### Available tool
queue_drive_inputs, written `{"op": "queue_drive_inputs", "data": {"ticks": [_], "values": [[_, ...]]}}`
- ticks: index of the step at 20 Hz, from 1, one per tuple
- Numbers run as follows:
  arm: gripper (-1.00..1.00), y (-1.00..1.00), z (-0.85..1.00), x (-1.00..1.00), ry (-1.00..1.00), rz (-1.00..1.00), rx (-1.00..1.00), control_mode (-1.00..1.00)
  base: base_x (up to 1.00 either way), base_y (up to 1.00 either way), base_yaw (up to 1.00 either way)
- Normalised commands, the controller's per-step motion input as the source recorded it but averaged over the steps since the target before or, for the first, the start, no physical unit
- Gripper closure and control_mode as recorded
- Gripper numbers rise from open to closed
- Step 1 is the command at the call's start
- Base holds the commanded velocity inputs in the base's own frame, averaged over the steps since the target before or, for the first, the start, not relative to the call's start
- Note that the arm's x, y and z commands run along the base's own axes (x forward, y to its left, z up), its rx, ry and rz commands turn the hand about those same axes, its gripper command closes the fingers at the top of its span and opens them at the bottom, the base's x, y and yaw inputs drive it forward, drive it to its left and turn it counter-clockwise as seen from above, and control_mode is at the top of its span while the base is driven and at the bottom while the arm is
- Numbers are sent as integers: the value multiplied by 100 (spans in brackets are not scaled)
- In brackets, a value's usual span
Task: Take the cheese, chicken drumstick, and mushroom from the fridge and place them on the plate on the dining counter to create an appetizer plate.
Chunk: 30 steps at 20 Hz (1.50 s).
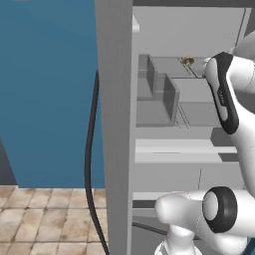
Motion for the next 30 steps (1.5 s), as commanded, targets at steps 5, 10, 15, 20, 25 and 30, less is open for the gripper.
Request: {"op": "queue_drive_inputs", "data": {"ticks": [5, 10, 15, 20, 25, 30], "values": [[-100, -1, -1, 65, 0, 2, 0, -100, 0, 0, 0], [-100, -8, 0, 48, 0, 5, 0, -100, 0, 0, 0], [-100, -14, 0, 53, 2, 4, 0, -100, 0, 0, 0], [-100, -12, 0, 52, 4, 0, 0, -100, 0, 0, 0], [-100, -20, 0, 49, 4, 0, 0, -100, 0, 0, 0], [-100, -22, -2, 41, 5, 0, 0, -100, 0, 0, 0]]}}
